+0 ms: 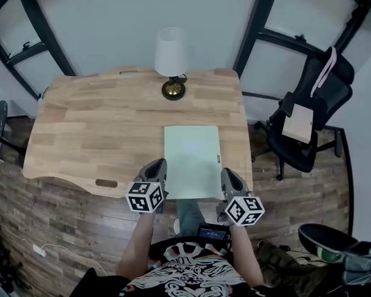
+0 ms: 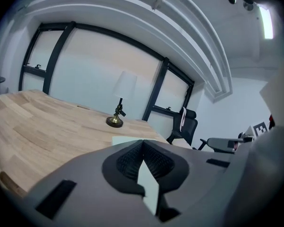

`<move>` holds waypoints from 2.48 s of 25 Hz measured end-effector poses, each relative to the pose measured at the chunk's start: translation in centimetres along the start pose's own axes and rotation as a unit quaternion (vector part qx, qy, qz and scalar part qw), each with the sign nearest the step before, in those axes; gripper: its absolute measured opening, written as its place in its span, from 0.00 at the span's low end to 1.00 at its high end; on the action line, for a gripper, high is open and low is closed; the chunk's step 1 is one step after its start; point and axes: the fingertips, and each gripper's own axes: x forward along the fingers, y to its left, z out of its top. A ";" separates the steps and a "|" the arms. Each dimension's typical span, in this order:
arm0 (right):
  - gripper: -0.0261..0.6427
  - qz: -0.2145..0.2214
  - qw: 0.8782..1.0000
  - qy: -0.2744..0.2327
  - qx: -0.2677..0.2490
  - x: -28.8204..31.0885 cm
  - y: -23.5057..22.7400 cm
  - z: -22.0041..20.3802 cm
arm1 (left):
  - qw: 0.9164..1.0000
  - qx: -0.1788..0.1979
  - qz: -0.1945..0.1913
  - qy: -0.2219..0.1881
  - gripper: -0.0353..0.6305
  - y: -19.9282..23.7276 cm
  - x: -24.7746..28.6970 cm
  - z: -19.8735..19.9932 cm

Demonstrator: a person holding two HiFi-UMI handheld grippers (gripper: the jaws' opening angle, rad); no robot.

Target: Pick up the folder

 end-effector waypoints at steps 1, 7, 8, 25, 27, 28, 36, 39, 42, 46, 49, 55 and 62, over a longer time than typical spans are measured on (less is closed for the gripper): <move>0.05 0.007 1.000 -0.005 0.012 0.3 -0.1 0.3 | 1.000 -0.001 0.002 0.000 0.06 0.3 0.3 0.1; 0.05 0.009 1.000 0.002 0.015 1.9 -1.7 1.0 | 0.999 -0.036 -0.014 -0.011 0.06 0.4 2.1 0.8; 0.05 0.000 1.000 0.018 -0.008 2.3 -1.9 0.5 | 0.999 -0.035 -0.014 -0.009 0.06 0.5 2.3 0.8; 0.15 -0.030 0.992 0.118 -0.015 7.2 -6.7 -3.8 | 0.990 -0.116 0.019 0.072 0.27 4.9 6.2 -4.5; 0.28 -0.003 0.988 0.154 0.007 7.9 -6.9 -5.4 | 0.987 -0.133 0.017 0.088 0.33 5.2 6.8 -5.4; 0.37 0.010 0.985 0.174 0.015 8.2 -7.0 -6.2 | 0.985 -0.145 0.019 0.096 0.38 5.4 7.0 -6.0; 0.45 0.017 0.974 0.213 0.067 10.5 -8.2 -8.5 | 0.967 -0.215 -0.008 0.135 0.49 5.5 8.9 -8.5; 0.45 0.017 0.971 0.221 0.088 11.3 -8.3 -9.3 | 0.965 -0.219 -0.008 0.144 0.50 5.4 9.5 -9.2; 0.46 0.019 0.968 0.222 0.117 11.8 -8.6 -9.8 | 0.960 -0.240 -0.009 0.143 0.50 5.5 10.0 -9.8; 0.48 0.019 0.963 0.233 0.134 11.8 -8.9 -10.1 | 0.952 -0.270 -0.018 0.145 0.50 5.5 10.1 -10.3; 0.48 0.022 0.958 0.246 0.144 11.8 -8.7 -10.2 | 0.950 -0.274 -0.023 0.148 0.50 5.6 10.2 -10.3; 0.48 0.022 0.955 0.256 0.147 12.0 -8.8 -10.1 | 0.953 -0.265 -0.019 0.148 0.50 5.5 10.3 -10.1; 0.48 0.004 0.962 0.231 0.146 12.1 -8.8 -9.4 | 0.952 -0.269 -0.015 0.144 0.50 5.3 10.4 -9.6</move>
